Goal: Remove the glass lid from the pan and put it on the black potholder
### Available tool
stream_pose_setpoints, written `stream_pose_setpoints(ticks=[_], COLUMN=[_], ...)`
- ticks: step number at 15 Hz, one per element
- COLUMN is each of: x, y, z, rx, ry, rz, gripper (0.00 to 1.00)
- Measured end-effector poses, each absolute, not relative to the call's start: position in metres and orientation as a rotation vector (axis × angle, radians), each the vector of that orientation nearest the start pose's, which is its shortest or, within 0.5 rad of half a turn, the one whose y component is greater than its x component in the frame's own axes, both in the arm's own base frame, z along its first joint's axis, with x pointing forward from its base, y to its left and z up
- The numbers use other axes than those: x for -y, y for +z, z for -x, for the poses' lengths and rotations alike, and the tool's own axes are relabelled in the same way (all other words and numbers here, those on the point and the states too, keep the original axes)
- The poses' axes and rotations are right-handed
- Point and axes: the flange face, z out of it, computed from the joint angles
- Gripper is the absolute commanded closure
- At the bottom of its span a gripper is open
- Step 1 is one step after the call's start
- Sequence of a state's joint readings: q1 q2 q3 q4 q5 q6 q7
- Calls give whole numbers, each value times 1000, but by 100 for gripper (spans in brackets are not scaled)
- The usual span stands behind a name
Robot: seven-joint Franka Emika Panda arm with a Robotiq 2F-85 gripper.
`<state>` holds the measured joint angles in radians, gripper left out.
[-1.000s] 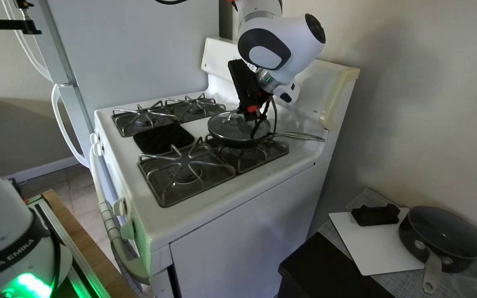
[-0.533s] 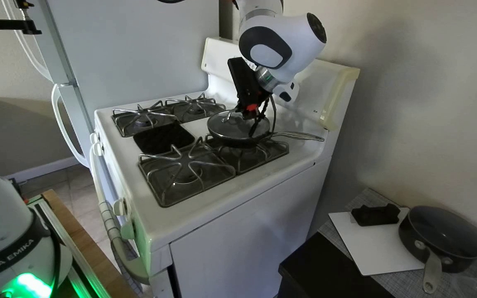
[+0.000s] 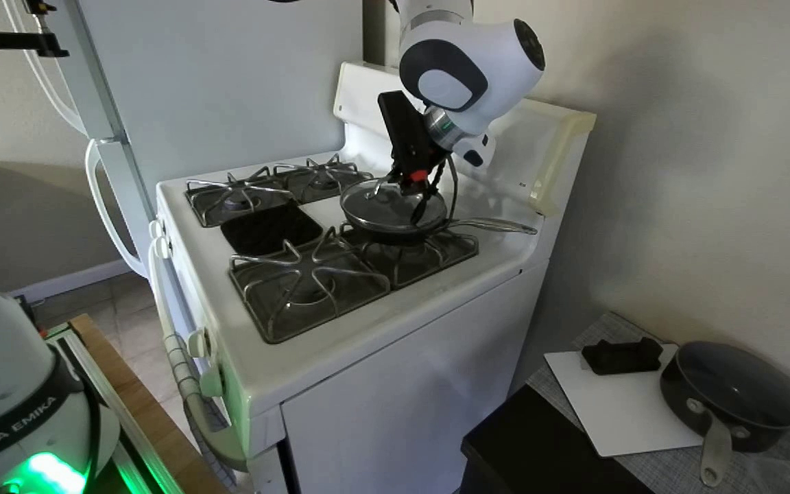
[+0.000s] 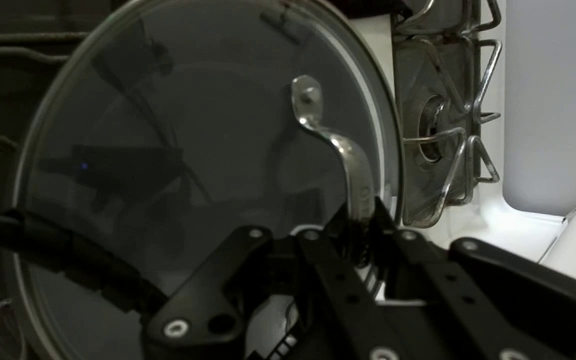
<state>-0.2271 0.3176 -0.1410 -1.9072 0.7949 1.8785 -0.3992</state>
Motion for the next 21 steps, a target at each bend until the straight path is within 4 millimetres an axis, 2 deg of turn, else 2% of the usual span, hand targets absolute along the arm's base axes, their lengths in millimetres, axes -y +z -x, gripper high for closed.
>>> stream_pose_setpoints(ticks=[11,21], x=[138,89], y=[350,356], z=[-565,-505], rx=[-331,-169], ry=[62,150], rz=[2362,2413], gripper=[100,100])
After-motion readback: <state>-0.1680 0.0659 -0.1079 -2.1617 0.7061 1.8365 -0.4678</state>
